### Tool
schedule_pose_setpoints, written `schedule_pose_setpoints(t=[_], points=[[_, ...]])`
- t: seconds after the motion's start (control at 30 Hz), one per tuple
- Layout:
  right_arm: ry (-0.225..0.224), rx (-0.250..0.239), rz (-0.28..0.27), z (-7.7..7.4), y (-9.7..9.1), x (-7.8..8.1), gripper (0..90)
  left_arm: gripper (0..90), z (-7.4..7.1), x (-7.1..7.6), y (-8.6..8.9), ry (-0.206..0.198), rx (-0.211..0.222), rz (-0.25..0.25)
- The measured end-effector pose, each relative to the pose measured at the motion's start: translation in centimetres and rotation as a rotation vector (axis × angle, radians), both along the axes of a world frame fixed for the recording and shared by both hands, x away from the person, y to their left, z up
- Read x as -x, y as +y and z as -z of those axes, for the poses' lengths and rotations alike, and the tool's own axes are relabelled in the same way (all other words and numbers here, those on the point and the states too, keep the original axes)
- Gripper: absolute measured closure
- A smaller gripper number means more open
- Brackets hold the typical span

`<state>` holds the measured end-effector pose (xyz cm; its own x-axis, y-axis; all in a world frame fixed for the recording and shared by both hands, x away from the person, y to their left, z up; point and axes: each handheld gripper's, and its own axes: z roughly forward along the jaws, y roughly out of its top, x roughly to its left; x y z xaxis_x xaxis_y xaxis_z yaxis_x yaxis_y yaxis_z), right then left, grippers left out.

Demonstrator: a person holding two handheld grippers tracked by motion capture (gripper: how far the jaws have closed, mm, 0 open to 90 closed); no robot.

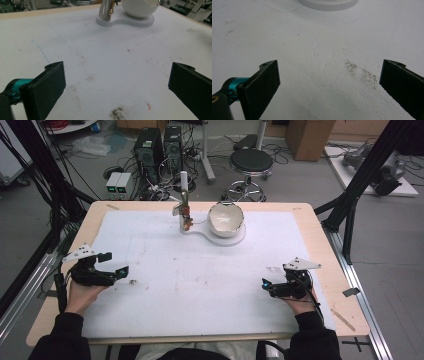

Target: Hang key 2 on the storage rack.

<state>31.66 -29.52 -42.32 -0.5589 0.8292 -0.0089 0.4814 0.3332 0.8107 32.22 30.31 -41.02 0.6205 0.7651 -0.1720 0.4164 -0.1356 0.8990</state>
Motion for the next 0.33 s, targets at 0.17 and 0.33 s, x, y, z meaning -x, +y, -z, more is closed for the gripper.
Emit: schedule_pose_setpoints(t=[0.17,0.33], points=[[-0.002,0.001,0.003,-0.01,0.08,0.07,2.2,1.7,0.31,0.77,0.00,-0.012,-0.009,0.011],[0.000,0.001,0.005,0.08,0.10,0.00,2.1,1.7,0.28,0.95,0.33,-0.029,0.013,0.001]])
